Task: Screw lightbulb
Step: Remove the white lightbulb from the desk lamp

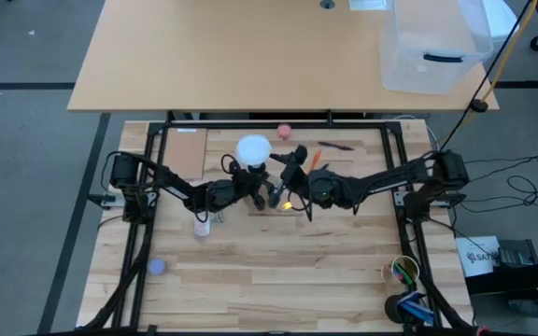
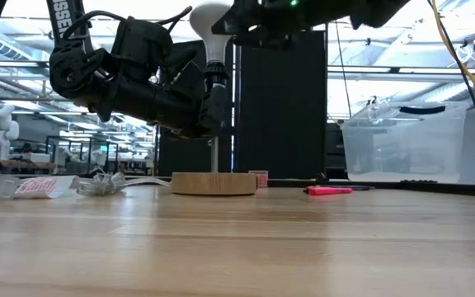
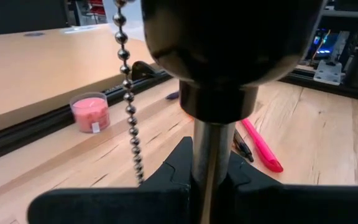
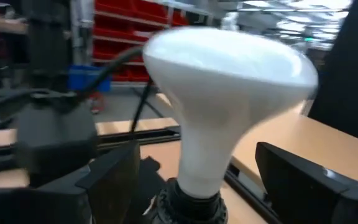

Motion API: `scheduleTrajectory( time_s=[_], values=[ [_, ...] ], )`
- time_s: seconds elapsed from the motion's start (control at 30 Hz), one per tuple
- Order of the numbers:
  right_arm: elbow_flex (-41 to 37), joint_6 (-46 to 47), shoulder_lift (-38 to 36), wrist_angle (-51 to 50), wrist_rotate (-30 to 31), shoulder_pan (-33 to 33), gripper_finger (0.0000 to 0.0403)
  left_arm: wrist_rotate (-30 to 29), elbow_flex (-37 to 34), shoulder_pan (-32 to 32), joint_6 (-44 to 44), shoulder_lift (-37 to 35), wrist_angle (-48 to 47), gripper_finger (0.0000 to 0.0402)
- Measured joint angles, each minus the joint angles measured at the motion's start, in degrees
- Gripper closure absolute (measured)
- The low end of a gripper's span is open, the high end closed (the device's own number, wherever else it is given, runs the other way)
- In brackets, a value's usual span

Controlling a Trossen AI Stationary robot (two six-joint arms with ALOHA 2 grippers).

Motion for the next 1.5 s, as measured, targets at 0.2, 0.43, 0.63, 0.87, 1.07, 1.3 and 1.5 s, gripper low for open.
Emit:
scheduleTrajectory(
  time_s=[0.2,0.43,0.63,0.87,1.07,1.3,1.5],
  values=[
    [0.00,-0.01,3.68,6.43,1.64,-0.38,0.0091,0.02,0.00,0.00,-0.04,0.00,0.12,0.0378],
    [0.00,-1.21,5.70,11.73,1.00,-1.07,0.0122,0.04,0.00,0.00,-0.05,0.00,0.13,0.0378],
    [0.00,2.93,5.70,11.13,-3.70,-2.67,0.0167,0.09,0.00,-0.02,-0.04,0.00,0.18,0.0378],
    [0.00,4.11,5.74,10.42,-5.10,-3.42,0.0193,0.31,0.00,-0.02,0.01,0.00,0.19,0.0378],
    [0.00,3.22,5.74,10.38,-5.68,-3.46,0.0233,1.13,-0.03,-0.02,0.89,0.00,0.29,0.0378],
    [0.00,3.08,5.74,10.08,-6.05,-3.55,0.0261,2.19,-0.09,-0.02,1.23,0.00,0.29,0.0378],
    [0.00,2.86,5.38,9.08,-8.02,-3.88,0.0259,3.65,-0.11,0.00,1.44,-0.02,0.03,0.0378]
  ],
)
